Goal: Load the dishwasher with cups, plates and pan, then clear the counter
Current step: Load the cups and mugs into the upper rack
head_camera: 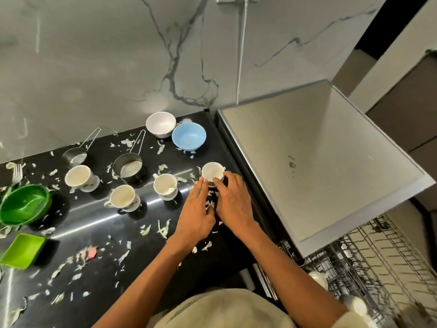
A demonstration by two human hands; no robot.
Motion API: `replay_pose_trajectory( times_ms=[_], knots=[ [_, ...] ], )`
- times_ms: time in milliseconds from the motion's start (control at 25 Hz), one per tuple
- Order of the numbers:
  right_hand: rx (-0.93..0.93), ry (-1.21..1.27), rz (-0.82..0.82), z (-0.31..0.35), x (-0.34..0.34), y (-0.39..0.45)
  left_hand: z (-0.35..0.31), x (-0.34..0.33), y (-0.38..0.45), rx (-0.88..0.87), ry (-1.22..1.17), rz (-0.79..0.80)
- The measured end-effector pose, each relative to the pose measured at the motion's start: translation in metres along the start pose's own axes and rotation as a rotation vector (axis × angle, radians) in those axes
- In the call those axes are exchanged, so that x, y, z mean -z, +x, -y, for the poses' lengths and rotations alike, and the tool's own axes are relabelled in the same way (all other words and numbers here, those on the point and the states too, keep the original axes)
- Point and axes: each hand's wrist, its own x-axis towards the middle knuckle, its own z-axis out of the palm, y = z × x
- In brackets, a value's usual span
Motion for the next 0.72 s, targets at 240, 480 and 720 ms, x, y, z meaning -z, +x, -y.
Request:
replay_pose_trajectory(
  times_ms=[240, 480, 720],
  knots=[
    [-0.120, 0.071, -0.027, 0.004, 0.000, 0.020, 0.011, 0.006, 0.005, -0.044, -0.054, -0.017],
    [-0.158, 0.334, 0.050, -0.005, 0.008, 0.022, 0.020, 0.012, 0.024, -0.132, -0.016, -0.070],
    [-0.286, 0.694, 0.026, -0.020, 0.032, -0.005, 0.001, 0.020, 0.030, -0.348, -0.095, -0.206]
  ],
)
